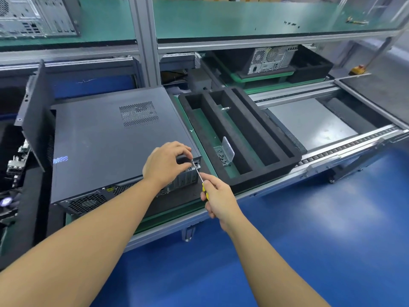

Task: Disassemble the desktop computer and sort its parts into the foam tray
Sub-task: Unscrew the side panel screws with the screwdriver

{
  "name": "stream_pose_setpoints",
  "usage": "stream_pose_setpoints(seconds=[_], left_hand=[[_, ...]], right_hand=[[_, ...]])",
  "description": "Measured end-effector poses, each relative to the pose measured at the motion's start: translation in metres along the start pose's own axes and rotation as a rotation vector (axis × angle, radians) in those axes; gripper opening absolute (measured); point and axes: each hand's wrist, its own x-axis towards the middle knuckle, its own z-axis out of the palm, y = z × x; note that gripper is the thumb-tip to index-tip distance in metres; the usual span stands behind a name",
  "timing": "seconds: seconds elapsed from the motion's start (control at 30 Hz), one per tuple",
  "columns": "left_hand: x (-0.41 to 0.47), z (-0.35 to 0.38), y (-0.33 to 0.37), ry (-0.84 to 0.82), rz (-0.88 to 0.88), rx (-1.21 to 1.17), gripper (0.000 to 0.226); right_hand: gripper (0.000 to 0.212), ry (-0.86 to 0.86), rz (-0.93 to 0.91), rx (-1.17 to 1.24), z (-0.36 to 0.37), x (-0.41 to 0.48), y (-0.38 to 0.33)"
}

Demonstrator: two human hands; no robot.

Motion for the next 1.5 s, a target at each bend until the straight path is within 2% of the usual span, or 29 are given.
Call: stream_pose_setpoints(seconds=[0.17, 0.23, 0.37, 0.47, 0.63, 0.77, 0.83, 0.97, 1.03, 1.1, 1.13, 1.23, 1.4, 1.5], left_hand=[[-0.001, 0.001, 0.001, 0.015, 0.003, 0.0, 0.013], [-0.001, 0.0, 0.001, 0.004, 0.01, -0.003, 0.016], [0.001, -0.003, -0.002, -0.055, 0.055, 0.044, 0.035], [0.001, -0.007, -0.005, -0.106, 0.069, 0.046, 0.042], [0.001, -0.008, -0.009, -0.186, 0.089, 0.001, 0.052], [0.003, -0.008, -0.007, -0.198, 0.071, -0.025, 0.052], [0.003, -0.007, -0.006, -0.195, 0.07, -0.013, 0.052], [0.002, -0.007, -0.006, -0.197, 0.062, -0.016, 0.053], [0.002, -0.009, -0.007, -0.204, 0.073, -0.021, 0.054], [0.0, -0.01, -0.006, -0.23, 0.135, 0.063, 0.054], [-0.002, -0.011, -0.006, -0.25, 0.19, 0.154, 0.053], [-0.01, -0.009, -0.005, -0.259, 0.334, 0.385, 0.042], [-0.011, -0.001, 0.014, -0.087, 0.315, 0.35, 0.018], [-0.01, 0.006, 0.015, -0.016, 0.299, 0.348, 0.022]], right_hand=[[0.028, -0.033, 0.078, 0.057, -0.001, 0.006, -0.004], [0.024, -0.099, 0.172, 0.203, -0.006, 0.01, -0.004], [0.031, -0.293, 0.391, 0.473, -0.021, 0.017, -0.003], [0.028, -0.383, 0.393, 0.523, -0.023, 0.021, 0.001], [0.024, -0.333, 0.27, 0.488, -0.018, 0.022, 0.013], [0.024, -0.175, 0.148, 0.274, -0.008, 0.015, 0.007], [0.028, -0.05, 0.031, 0.019, -0.005, 0.01, 0.001], [0.034, 0.191, -0.243, -0.641, 0.005, 0.001, -0.003], [0.029, 0.298, -0.27, -0.901, 0.013, -0.002, -0.002], [0.024, 0.331, -0.264, -1.024, 0.021, -0.004, -0.001], [0.022, 0.312, -0.251, -0.99, 0.023, -0.005, -0.002], [0.023, 0.21, -0.189, -0.672, 0.019, -0.006, -0.007], [0.016, 0.038, -0.021, -0.396, -0.004, 0.0, -0.012], [0.019, -0.036, 0.051, -0.075, -0.013, -0.002, -0.009]])
